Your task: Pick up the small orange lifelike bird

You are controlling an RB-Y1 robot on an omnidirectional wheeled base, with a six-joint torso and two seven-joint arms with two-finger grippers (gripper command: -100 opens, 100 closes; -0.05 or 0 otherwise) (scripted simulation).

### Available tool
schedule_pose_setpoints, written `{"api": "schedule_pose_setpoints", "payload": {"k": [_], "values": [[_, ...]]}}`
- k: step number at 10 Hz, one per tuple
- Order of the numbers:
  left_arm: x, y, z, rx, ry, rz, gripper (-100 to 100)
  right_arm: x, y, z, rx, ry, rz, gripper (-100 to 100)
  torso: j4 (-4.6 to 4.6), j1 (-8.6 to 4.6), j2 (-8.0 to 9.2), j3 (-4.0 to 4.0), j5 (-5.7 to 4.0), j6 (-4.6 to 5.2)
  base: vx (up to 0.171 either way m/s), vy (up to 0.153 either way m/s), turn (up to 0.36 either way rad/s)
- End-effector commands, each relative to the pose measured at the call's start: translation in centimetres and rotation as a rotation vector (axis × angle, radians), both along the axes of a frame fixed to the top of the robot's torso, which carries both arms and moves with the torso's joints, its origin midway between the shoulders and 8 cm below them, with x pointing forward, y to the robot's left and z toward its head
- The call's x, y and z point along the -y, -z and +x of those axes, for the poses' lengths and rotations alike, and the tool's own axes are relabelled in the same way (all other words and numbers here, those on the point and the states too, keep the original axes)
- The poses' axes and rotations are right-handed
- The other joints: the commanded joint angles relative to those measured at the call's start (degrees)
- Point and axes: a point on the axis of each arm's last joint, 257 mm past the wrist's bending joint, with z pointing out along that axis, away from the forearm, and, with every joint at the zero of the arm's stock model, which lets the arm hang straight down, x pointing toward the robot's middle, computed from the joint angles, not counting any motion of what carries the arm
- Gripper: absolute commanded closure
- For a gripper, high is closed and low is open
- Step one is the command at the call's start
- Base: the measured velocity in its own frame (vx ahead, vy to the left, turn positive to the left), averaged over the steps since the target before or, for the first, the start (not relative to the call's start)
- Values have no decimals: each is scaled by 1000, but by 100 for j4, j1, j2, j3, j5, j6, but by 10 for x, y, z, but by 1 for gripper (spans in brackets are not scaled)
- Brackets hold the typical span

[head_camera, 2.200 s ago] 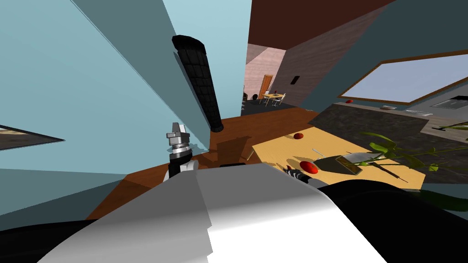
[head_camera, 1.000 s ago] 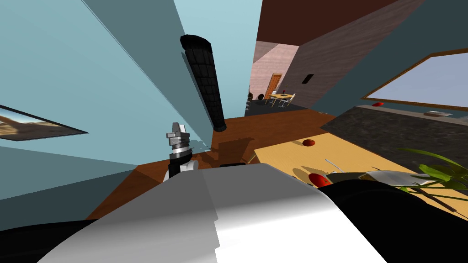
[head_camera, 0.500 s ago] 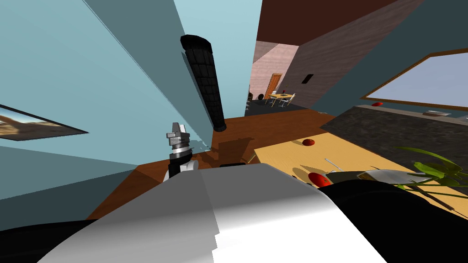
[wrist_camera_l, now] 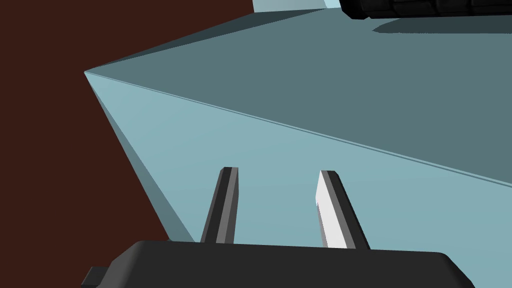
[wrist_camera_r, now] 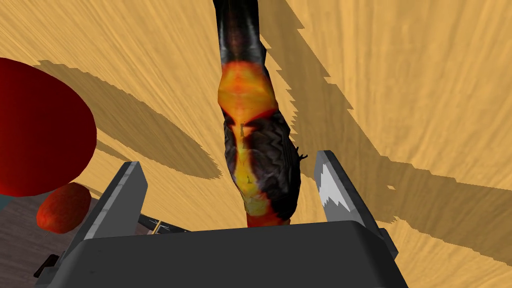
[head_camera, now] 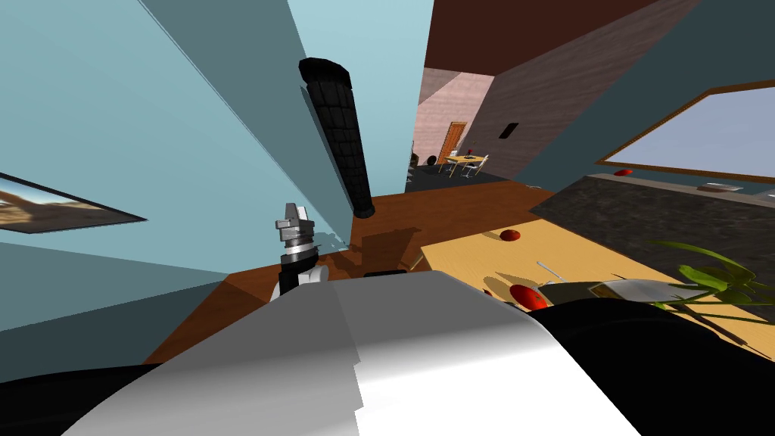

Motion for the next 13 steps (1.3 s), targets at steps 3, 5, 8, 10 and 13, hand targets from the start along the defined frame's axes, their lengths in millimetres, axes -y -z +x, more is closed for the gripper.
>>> {"api": "schedule_pose_setpoints", "payload": {"k": [3,5,8,10,13], "values": [[0,0,0,0,0,0,0,4,3,5,-1,-1,3,-100,0,-1,-1,-1,-1,-1,-7,4,-3],[0,0,0,0,0,0,0,6,5,10,-1,-2,5,-100,0,-1,-1,-1,0,0,-8,4,-5],[0,0,0,0,0,0,0,9,7,15,1,-8,5,-100,0,0,-1,0,0,0,-10,6,-3],[0,0,0,0,0,0,0,9,7,16,-6,-25,-1,-100,0,1,-1,0,0,0,-8,6,-2],[0,0,0,0,0,0,0,11,8,22,1,-29,-2,-100,0,0,0,0,0,0,-10,5,-3]]}}
